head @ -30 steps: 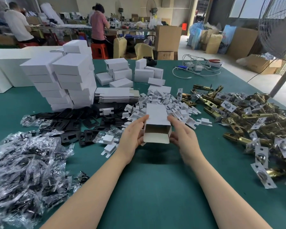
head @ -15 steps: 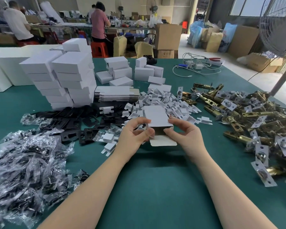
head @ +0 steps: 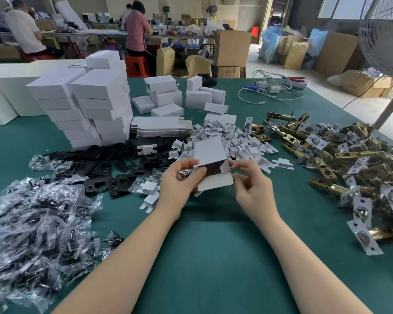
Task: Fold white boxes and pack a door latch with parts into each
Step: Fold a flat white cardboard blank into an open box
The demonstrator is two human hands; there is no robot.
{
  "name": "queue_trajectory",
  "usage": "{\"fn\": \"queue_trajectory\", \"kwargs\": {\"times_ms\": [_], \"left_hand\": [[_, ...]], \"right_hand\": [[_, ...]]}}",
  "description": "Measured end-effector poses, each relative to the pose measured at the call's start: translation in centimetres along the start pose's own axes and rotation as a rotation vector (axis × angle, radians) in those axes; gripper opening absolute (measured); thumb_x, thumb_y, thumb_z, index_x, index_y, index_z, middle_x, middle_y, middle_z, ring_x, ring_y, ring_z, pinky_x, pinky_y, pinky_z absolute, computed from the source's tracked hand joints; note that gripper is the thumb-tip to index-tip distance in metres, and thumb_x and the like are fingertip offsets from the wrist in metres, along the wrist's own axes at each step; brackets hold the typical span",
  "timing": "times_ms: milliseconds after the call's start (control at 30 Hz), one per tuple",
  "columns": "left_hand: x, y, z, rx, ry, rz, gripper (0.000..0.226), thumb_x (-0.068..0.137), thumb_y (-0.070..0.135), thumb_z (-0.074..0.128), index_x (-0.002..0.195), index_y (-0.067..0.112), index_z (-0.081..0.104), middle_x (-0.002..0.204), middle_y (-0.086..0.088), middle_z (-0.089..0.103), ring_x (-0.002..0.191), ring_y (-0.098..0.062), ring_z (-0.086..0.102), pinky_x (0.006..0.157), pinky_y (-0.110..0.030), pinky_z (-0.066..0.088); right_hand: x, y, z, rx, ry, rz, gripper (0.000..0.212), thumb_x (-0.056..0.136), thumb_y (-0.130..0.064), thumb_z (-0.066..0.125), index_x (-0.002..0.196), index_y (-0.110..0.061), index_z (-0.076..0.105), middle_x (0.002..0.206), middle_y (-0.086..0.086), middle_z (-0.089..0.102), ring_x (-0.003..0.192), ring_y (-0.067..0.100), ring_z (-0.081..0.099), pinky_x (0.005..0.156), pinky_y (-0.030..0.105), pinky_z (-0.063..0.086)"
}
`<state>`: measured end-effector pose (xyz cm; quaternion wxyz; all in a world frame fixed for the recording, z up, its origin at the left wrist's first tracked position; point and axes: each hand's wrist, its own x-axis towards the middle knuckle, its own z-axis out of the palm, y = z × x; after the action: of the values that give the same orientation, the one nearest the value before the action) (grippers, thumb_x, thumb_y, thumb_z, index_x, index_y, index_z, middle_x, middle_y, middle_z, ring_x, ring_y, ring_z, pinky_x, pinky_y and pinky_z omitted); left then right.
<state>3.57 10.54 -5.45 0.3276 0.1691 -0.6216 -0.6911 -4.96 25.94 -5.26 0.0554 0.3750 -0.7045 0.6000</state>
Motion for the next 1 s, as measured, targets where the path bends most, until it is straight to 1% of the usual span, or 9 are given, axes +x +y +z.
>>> {"fn": "queue_trajectory", "kwargs": {"times_ms": [67,167,333,433,500,600,667,867,1000], "left_hand": [[0.1,0.1,-0.1,-0.051,-0.008,-0.027,0.024,0.082,0.004,0.076,0.088,0.027,0.072,0.073,0.014,0.066,0.052,-0.007,0.059,0.049,-0.022,0.052],[0.2,-0.1,0.0,-0.056,-0.048,-0.046,0.028,0.08,0.007,0.079,0.083,0.035,0.075,0.085,0.001,0.063,0.059,-0.011,0.059,0.055,-0.028,0.056],[0.0,0.2,-0.1,-0.062,-0.102,-0.092,0.023,0.075,0.014,0.08,0.082,0.035,0.074,0.088,-0.002,0.062,0.062,-0.016,0.061,0.06,-0.033,0.054],[0.0,0.1,0.0,-0.073,-0.149,-0.121,0.024,0.086,0.007,0.073,0.082,0.031,0.075,0.08,0.007,0.067,0.06,-0.016,0.066,0.059,-0.025,0.054],[-0.2,0.4,0.1,-0.119,-0.176,-0.142,0.006,0.085,0.018,0.072,0.089,0.022,0.072,0.082,0.0,0.066,0.062,-0.017,0.069,0.059,-0.022,0.056],[-0.3,0.4,0.0,-0.14,-0.227,-0.119,0.031,0.072,0.033,0.071,0.097,0.014,0.067,0.083,-0.001,0.065,0.064,-0.017,0.07,0.058,-0.021,0.056],[-0.4,0.4,-0.1,-0.116,-0.248,-0.099,0.036,0.066,0.034,0.075,0.095,0.015,0.067,0.082,0.006,0.068,0.065,-0.018,0.071,0.058,-0.02,0.055],[-0.6,0.1,0.6,0.084,-0.146,-0.008,0.013,0.083,0.015,0.076,0.083,0.012,0.064,0.068,0.011,0.066,0.054,-0.018,0.068,0.051,-0.023,0.054],[-1.0,0.3,1.1,0.153,-0.11,0.02,0.02,0.089,0.02,0.07,0.074,0.012,0.059,0.058,0.008,0.06,0.049,-0.016,0.066,0.048,-0.022,0.052]], "right_hand": [[-0.1,0.1,0.1,-0.073,-0.064,-0.047,0.056,0.079,0.013,0.066,0.09,-0.042,0.061,0.117,-0.03,0.057,0.098,-0.003,0.066,0.08,0.01,0.049],[0.1,0.4,-0.2,-0.08,-0.082,-0.055,0.046,0.075,0.0,0.08,0.093,-0.04,0.066,0.118,-0.029,0.056,0.103,-0.001,0.064,0.084,0.014,0.051],[0.3,0.2,-0.5,-0.072,-0.091,-0.094,0.027,0.082,-0.019,0.076,0.091,-0.041,0.065,0.117,-0.026,0.055,0.098,-0.002,0.062,0.085,0.019,0.051],[0.3,0.0,-0.1,-0.045,-0.048,-0.051,0.036,0.087,-0.011,0.071,0.089,-0.043,0.058,0.112,-0.021,0.055,0.089,0.0,0.066,0.078,0.021,0.053],[0.3,-0.2,0.1,0.035,-0.023,0.008,0.037,0.091,-0.01,0.067,0.098,-0.043,0.052,0.105,-0.026,0.058,0.082,0.002,0.068,0.066,0.013,0.049],[0.2,-0.2,0.4,0.086,0.004,0.07,0.037,0.093,-0.019,0.065,0.117,-0.042,0.05,0.11,-0.023,0.056,0.076,0.004,0.068,0.062,0.01,0.045],[0.2,-0.1,0.6,0.086,0.005,0.11,0.033,0.093,-0.026,0.064,0.122,-0.035,0.051,0.115,-0.007,0.058,0.081,0.011,0.069,0.065,0.016,0.047],[0.2,0.0,1.0,0.069,0.106,0.208,0.013,0.089,-0.033,0.069,0.09,-0.035,0.056,0.095,-0.005,0.063,0.071,0.021,0.066,0.064,0.035,0.051],[0.2,-0.2,1.1,0.114,0.152,0.266,0.015,0.088,-0.034,0.07,0.079,-0.033,0.059,0.082,-0.013,0.063,0.069,0.024,0.065,0.071,0.049,0.056]]}}
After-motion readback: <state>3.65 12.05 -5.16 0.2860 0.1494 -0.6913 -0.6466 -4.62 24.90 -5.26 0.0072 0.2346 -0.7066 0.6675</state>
